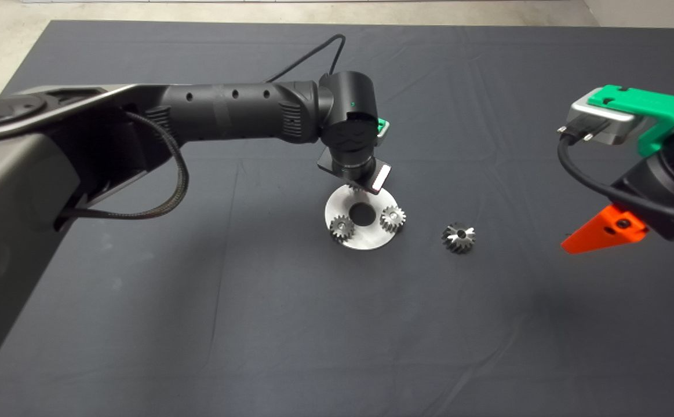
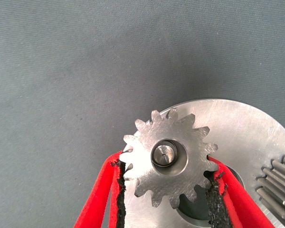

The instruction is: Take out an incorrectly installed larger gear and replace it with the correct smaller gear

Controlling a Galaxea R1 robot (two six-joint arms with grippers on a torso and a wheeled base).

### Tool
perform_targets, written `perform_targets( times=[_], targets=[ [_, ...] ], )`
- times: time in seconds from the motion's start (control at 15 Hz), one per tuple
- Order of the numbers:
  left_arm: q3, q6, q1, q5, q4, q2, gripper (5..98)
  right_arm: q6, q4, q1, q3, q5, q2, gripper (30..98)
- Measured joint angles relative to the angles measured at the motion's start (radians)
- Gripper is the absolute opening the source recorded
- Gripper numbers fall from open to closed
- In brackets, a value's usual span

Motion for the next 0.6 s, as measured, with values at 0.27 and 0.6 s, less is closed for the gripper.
perform_targets(
  times=[0.27,0.6],
  targets=[
    [0.015,-0.017,0.0,0.027,0.007,0.0,33.8,0.0,0.0,0.0,0.0,0.0,0.0,92.3],
    [0.023,-0.02,0.0,0.035,0.011,0.0,35.8,0.0,0.0,0.0,0.0,0.0,0.0,92.3]
  ],
)
